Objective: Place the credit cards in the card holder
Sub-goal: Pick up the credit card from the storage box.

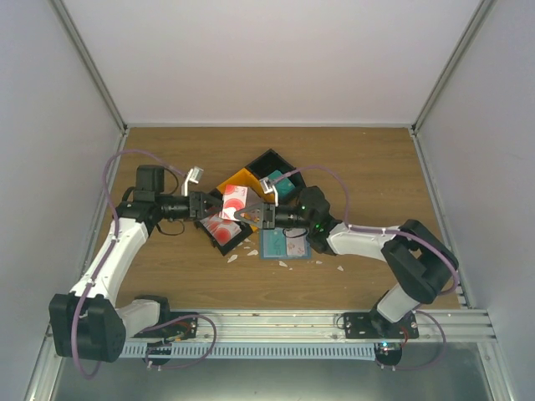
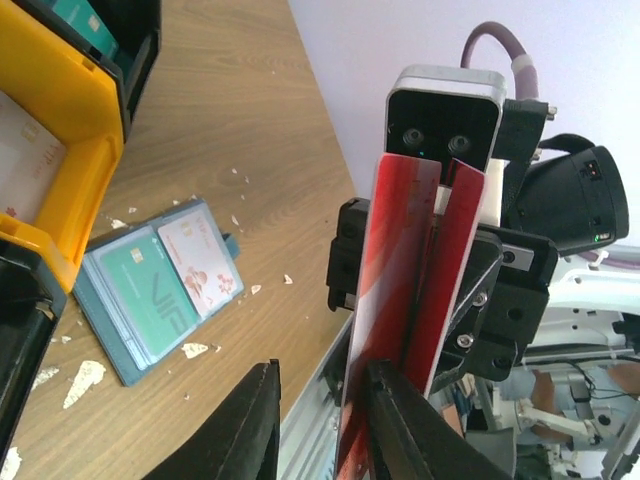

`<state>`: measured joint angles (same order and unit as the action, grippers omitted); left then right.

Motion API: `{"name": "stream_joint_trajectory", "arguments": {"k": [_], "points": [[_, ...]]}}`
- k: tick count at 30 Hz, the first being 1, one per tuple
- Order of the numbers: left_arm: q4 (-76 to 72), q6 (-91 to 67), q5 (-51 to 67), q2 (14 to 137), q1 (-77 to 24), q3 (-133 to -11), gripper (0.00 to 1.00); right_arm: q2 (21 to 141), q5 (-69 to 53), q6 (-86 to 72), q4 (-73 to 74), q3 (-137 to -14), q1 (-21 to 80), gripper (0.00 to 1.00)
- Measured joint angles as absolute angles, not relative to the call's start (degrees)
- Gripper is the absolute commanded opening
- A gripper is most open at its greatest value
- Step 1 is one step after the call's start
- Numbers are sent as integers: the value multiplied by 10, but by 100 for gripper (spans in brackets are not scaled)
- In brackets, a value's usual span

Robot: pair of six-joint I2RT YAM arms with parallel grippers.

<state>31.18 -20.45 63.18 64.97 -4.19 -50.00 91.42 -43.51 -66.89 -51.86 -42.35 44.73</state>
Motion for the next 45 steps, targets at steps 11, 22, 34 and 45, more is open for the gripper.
{"name": "stream_joint_trajectory", "arguments": {"k": [11, 22, 34, 45], "points": [[284, -220, 662, 648, -45, -490, 0, 945, -450, -690, -503, -445, 446, 15], [279, -237, 653, 648, 3, -466, 0, 956, -435, -719, -510, -437, 431, 8], [320, -227, 529, 621, 54, -474, 0, 934, -385, -686, -435, -414, 417, 1], [283, -265, 442, 586, -90, -420, 0, 777, -185, -503, -78, -415, 415, 1]]}}
